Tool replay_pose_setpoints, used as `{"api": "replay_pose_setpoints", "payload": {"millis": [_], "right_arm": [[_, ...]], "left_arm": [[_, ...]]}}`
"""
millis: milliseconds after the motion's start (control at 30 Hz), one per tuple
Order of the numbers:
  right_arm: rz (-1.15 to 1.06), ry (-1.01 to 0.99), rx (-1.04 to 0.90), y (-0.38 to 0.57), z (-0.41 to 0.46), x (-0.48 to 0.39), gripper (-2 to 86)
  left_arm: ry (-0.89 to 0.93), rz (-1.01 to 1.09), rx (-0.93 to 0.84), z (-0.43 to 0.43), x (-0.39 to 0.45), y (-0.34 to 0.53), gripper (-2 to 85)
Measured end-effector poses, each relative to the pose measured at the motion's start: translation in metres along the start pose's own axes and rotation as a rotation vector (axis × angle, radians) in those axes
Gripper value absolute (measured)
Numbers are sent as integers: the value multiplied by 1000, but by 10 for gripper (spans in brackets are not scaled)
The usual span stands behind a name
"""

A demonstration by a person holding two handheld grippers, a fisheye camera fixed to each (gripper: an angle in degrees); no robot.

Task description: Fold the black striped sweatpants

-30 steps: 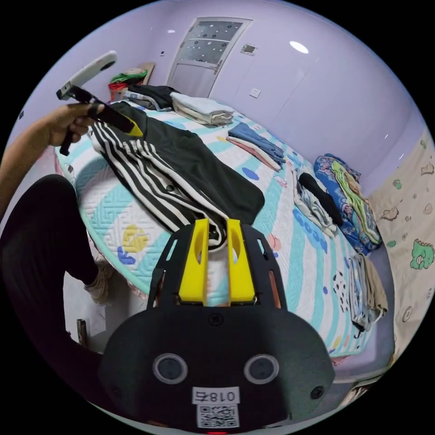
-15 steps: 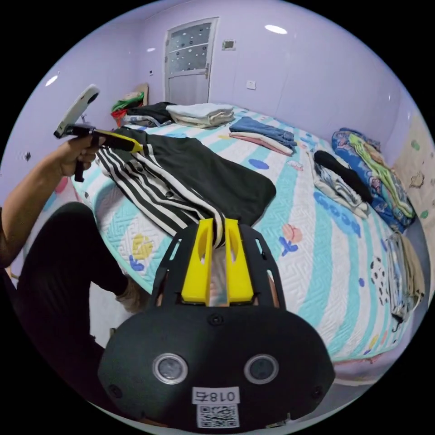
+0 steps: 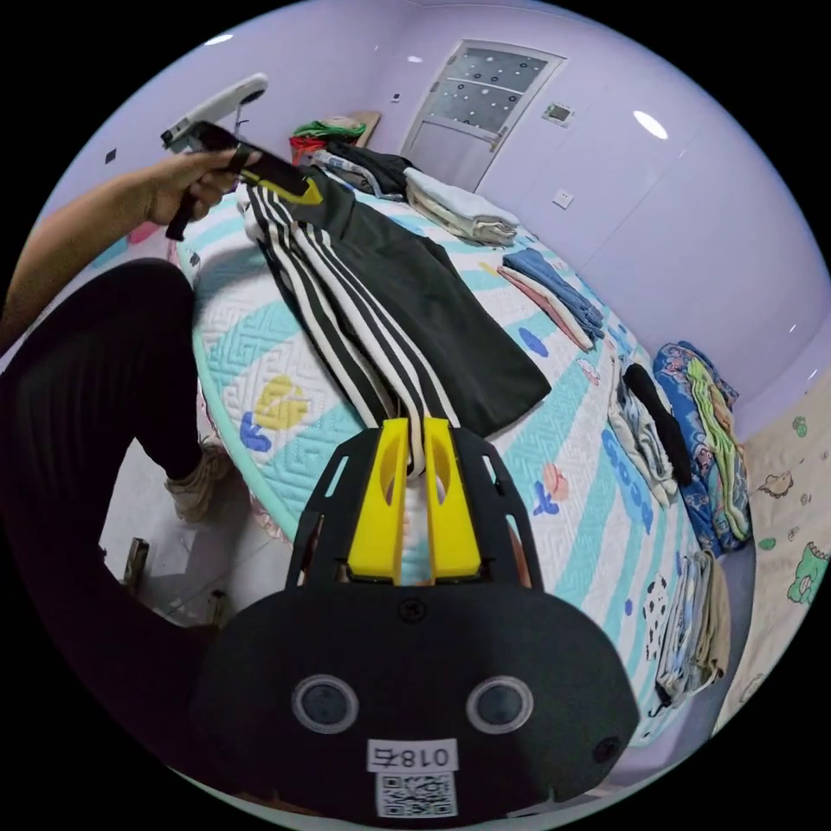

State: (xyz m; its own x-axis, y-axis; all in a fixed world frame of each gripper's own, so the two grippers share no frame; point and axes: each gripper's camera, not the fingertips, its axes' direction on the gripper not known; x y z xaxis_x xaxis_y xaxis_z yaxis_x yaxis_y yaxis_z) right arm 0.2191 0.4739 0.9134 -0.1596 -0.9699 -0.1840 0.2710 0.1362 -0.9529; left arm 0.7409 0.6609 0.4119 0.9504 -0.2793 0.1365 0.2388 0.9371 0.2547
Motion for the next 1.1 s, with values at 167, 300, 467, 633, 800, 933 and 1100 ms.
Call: {"api": "replay_pose_setpoints", "payload": {"millis": [167,300,467,633,800,933,1100], "right_arm": [[-43,10,-27,16,3,-1,45],[20,-33,-49,28,-3,13,53],[286,-135,97,63,-32,50,33],[439,-255,88,88,-24,67,12],[518,-315,105,96,-21,71,3],[505,-302,90,96,-21,69,0],[482,-299,68,98,-18,64,-1]], "left_arm": [[-61,269,-128,42,59,-4,55],[45,139,-153,65,28,17,67],[14,-163,424,-45,-46,84,83],[-217,-607,716,-110,-146,177,144],[-116,-863,577,-80,-231,213,178],[-140,-907,601,-71,-236,230,168],[-70,-848,651,-65,-237,243,135]]}}
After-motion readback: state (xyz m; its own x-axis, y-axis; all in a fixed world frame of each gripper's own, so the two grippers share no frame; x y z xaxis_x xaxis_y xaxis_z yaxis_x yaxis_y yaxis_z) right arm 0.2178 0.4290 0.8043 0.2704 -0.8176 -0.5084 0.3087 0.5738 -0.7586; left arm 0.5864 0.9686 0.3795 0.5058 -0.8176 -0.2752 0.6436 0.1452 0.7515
